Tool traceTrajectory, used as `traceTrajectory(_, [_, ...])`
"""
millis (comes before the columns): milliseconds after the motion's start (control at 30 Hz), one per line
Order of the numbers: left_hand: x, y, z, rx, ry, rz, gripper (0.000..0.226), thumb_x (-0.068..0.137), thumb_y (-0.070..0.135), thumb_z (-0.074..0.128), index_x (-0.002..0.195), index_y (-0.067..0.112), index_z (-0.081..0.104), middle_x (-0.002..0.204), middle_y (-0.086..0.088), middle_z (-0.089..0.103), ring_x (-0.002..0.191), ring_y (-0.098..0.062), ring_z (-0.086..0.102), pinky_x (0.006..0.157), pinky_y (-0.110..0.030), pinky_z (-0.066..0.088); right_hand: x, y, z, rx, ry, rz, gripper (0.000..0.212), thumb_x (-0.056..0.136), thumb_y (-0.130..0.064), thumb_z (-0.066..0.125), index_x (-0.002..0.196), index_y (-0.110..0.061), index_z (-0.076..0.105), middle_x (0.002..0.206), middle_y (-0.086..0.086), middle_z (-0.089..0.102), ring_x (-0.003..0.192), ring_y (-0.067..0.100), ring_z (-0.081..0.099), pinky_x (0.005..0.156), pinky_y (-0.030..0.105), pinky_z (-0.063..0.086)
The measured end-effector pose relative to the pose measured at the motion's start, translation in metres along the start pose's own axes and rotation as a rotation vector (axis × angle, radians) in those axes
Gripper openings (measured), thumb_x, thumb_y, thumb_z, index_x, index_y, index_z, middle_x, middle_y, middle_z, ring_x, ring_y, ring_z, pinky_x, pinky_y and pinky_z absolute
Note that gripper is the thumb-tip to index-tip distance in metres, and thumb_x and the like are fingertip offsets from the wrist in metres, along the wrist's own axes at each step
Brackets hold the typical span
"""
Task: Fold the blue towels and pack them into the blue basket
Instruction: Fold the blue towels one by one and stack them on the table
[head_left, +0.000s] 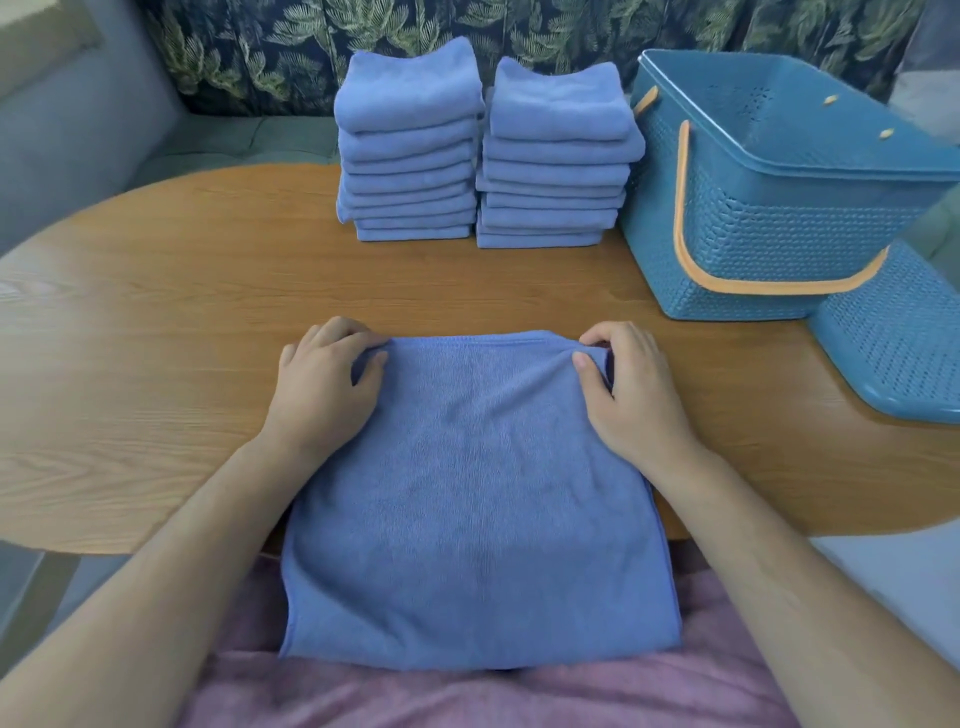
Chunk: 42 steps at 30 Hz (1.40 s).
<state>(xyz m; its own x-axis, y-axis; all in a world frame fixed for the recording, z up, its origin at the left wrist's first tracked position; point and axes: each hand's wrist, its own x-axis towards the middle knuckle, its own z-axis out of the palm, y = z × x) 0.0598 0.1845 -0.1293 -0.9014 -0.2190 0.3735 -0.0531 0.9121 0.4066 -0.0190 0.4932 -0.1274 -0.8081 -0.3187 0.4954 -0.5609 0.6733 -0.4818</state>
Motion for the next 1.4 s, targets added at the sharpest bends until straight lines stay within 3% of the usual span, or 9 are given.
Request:
traceTrajectory(200, [0.0,0.001,-0.002,-0.016,-0.007,-0.034,0.02,0.096,0.029,0.059,0.112,0.028,0.071,0.111,0.014,0.058,0.109,-0.015,0.048,0.089,-0.034,0.03,0.001,0.005,-0.001,0.027,-0.019,0.061,0.025,0.09,-0.015,0.068,0.115,-0.016,0.062,0.102,-0.006,0.054,0.097,0.015,0.052,0.091,0.036,0.046])
traceTrajectory(333, [0.0,0.002,-0.002,-0.046,-0.012,-0.051,0.019,0.096,0.029,0.059,0.111,0.029,0.071,0.111,0.016,0.058,0.109,-0.013,0.048,0.091,-0.033,0.029,0.002,0.002,-0.003,0.212,-0.073,0.19,0.025,0.089,-0.028,0.072,0.112,-0.021,0.067,0.103,-0.01,0.06,0.093,0.001,0.056,0.085,0.015,0.044])
traceTrajectory(467, [0.0,0.003,-0.002,-0.056,-0.003,-0.057,0.018,0.095,0.028,0.06,0.109,0.029,0.071,0.11,0.016,0.058,0.108,-0.012,0.048,0.092,-0.033,0.028,0.005,0.007,-0.002,0.231,-0.016,0.246,0.017,0.094,-0.019,0.064,0.11,-0.023,0.069,0.102,-0.01,0.066,0.089,0.004,0.059,0.084,0.025,0.048])
traceTrajectory(667, [0.002,0.002,-0.002,-0.054,0.012,-0.066,0.017,0.096,0.029,0.058,0.108,0.03,0.07,0.109,0.016,0.057,0.108,-0.013,0.048,0.09,-0.033,0.027,0.012,0.005,-0.003,0.186,0.054,0.292,0.016,0.093,-0.015,0.061,0.101,-0.027,0.069,0.089,-0.016,0.063,0.073,0.003,0.057,0.068,0.014,0.041])
traceTrajectory(767, [0.004,0.002,0.0,-0.043,0.028,-0.085,0.019,0.096,0.029,0.06,0.11,0.028,0.072,0.106,0.012,0.056,0.105,-0.016,0.045,0.089,-0.034,0.028,0.013,0.007,0.0,0.156,0.049,0.266,0.021,0.092,-0.013,0.059,0.107,-0.024,0.069,0.095,-0.01,0.061,0.075,0.005,0.057,0.075,0.021,0.046])
traceTrajectory(833, [0.005,0.001,0.001,-0.028,0.033,-0.094,0.02,0.095,0.029,0.062,0.11,0.024,0.074,0.1,0.009,0.052,0.101,-0.019,0.042,0.089,-0.035,0.033,0.012,0.01,0.005,0.125,-0.021,0.254,0.027,0.091,-0.019,0.062,0.117,-0.02,0.068,0.109,-0.006,0.056,0.092,0.008,0.057,0.089,0.021,0.045])
traceTrajectory(967, [0.005,-0.001,0.0,-0.014,0.055,-0.076,0.014,0.093,0.028,0.064,0.102,0.021,0.074,0.098,0.005,0.05,0.096,-0.022,0.042,0.088,-0.039,0.039,0.009,0.014,0.013,-0.042,-0.054,0.151,0.012,0.093,-0.023,0.06,0.098,-0.019,0.071,0.109,-0.007,0.05,0.106,0.021,0.049,0.095,0.008,0.022])
traceTrajectory(1133, [0.002,0.004,0.0,-0.01,0.052,-0.083,0.012,0.099,0.027,0.051,0.106,0.023,0.06,0.106,0.001,0.059,0.102,-0.027,0.047,0.085,-0.037,0.031,0.01,0.007,0.007,-0.056,-0.014,0.085,0.011,0.101,-0.014,0.046,0.099,-0.013,0.057,0.102,0.004,0.06,0.095,0.029,0.053,0.089,0.042,0.04])
traceTrajectory(1400, [0.001,0.002,-0.003,-0.014,0.035,-0.111,0.014,0.097,0.025,0.054,0.109,0.02,0.061,0.105,-0.001,0.059,0.105,-0.026,0.049,0.089,-0.041,0.032,0.008,0.006,0.007,-0.132,-0.131,0.117,0.016,0.096,-0.021,0.056,0.109,-0.02,0.065,0.111,-0.002,0.062,0.106,0.026,0.051,0.094,0.045,0.041])
